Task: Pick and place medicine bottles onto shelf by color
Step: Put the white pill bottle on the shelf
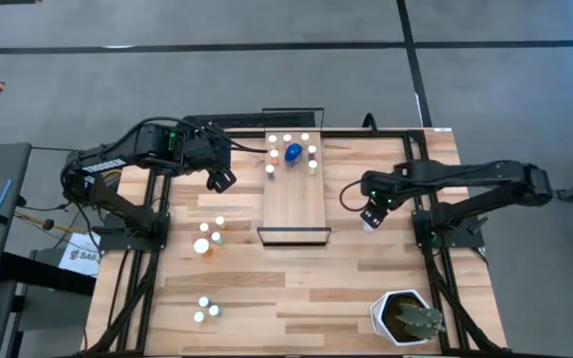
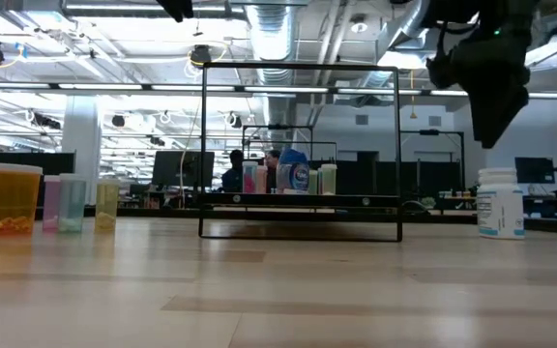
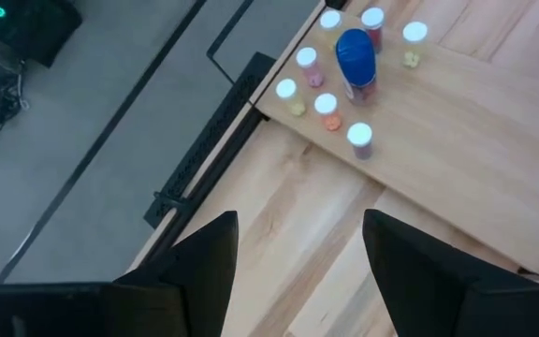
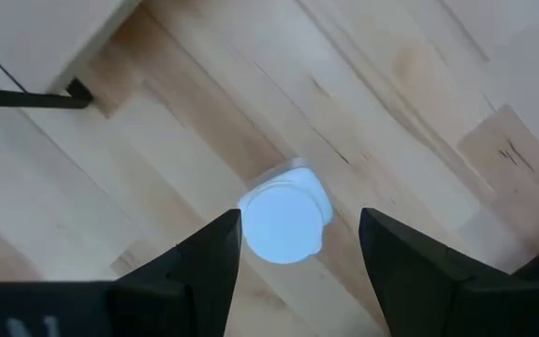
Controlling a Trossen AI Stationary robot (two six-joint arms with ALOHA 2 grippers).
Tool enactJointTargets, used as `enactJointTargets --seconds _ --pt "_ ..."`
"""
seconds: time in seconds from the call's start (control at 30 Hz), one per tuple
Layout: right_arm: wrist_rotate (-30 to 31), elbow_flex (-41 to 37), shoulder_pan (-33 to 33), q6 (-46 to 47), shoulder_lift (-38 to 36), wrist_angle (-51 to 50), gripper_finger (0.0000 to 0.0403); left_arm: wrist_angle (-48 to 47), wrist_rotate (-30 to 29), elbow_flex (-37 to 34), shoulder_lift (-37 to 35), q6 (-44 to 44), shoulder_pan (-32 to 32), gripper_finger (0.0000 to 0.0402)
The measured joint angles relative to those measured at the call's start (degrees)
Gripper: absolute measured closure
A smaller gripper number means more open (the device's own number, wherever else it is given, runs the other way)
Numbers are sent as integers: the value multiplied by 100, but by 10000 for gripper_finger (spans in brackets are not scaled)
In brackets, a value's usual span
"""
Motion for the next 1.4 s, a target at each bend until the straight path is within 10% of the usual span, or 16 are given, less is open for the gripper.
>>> enactJointTargets --seconds 1.0,1.4 --pt "236 -46 343 -404 1213 -143 165 -38 24 0 0 4 0 184" --pt "122 -171 364 -476 1188 -135 248 -39 25 0 0 7 0 184"
